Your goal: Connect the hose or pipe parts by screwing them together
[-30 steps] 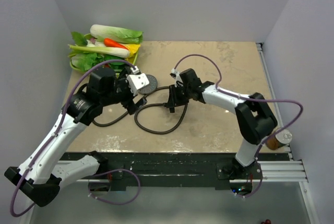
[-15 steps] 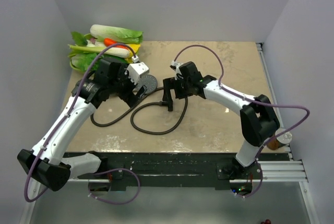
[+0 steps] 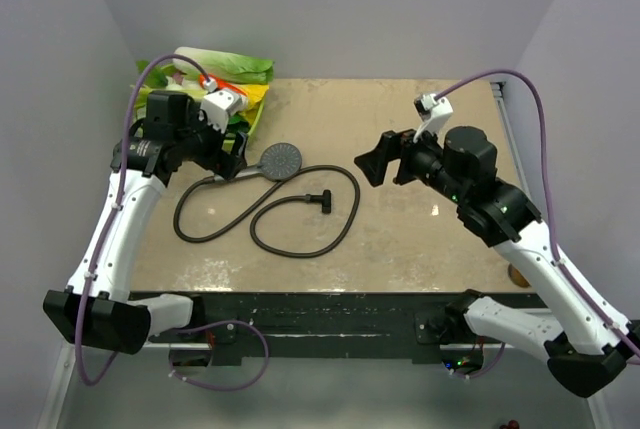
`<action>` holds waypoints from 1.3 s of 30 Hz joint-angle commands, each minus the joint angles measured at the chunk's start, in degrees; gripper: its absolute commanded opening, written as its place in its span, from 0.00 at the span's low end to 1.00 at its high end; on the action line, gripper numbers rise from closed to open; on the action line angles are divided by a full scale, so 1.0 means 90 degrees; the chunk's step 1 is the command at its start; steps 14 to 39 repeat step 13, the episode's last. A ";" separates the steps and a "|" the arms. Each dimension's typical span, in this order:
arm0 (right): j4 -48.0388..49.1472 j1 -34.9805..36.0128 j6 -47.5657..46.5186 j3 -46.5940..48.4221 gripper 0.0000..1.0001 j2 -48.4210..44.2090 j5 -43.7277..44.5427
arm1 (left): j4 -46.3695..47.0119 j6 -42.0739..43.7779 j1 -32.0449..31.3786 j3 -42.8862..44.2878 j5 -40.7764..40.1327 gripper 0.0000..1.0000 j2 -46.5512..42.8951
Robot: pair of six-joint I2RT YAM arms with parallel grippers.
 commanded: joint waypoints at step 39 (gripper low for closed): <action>-0.0580 0.0000 0.0021 -0.0261 0.99 0.0106 0.0573 | 0.1348 -0.0532 0.0271 -0.0965 0.0242 0.99 -0.0662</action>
